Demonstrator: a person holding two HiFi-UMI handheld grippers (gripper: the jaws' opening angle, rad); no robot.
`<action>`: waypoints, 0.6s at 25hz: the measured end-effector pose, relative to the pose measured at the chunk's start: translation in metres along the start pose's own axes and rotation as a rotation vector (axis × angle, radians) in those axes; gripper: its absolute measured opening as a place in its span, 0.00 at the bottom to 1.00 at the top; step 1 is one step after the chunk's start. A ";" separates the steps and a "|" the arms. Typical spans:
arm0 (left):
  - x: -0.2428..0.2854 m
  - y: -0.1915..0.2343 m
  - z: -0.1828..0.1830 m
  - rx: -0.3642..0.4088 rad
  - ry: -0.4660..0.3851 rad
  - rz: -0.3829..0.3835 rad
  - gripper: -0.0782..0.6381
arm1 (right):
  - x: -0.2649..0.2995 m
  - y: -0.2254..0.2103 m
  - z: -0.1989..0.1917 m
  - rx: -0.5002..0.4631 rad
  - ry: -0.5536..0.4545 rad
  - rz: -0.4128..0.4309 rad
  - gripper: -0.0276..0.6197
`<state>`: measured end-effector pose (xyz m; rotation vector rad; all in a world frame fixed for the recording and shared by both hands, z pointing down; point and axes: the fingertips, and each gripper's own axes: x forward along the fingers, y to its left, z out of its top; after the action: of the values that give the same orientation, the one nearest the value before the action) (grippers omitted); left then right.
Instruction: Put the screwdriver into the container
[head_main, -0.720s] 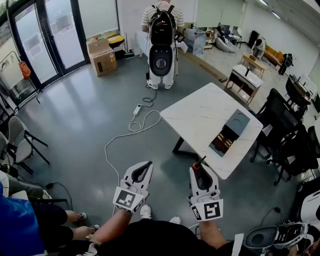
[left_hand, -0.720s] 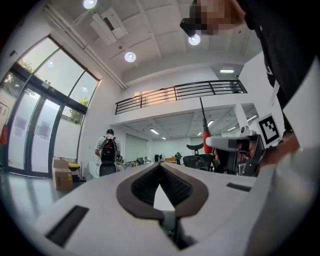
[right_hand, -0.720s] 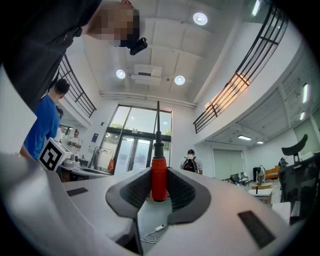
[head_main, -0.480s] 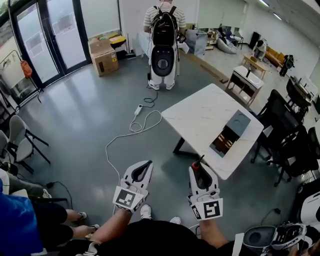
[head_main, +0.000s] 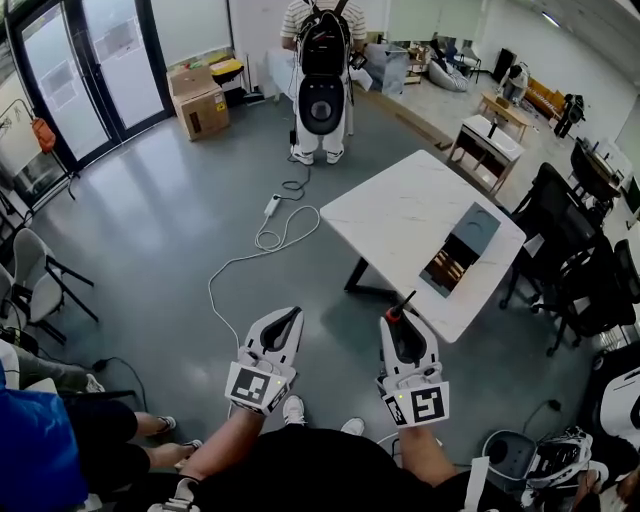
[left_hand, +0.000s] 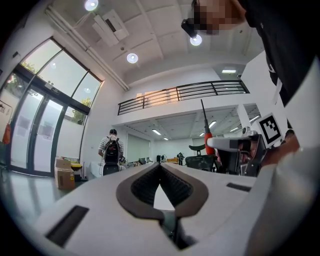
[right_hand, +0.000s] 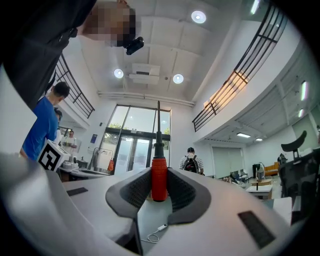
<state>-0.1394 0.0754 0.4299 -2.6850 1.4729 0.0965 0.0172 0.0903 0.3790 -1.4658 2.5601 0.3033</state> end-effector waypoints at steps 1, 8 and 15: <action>-0.001 0.003 0.000 0.000 0.002 -0.004 0.12 | 0.002 0.001 0.001 0.015 -0.006 -0.001 0.21; 0.000 0.016 0.001 0.004 0.013 -0.084 0.12 | 0.023 0.016 -0.006 0.039 0.019 -0.021 0.21; -0.004 0.041 -0.008 -0.006 0.044 -0.137 0.12 | 0.045 0.034 -0.020 0.016 0.063 -0.058 0.21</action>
<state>-0.1761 0.0562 0.4364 -2.8002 1.2972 0.0338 -0.0357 0.0643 0.3901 -1.5649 2.5561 0.2310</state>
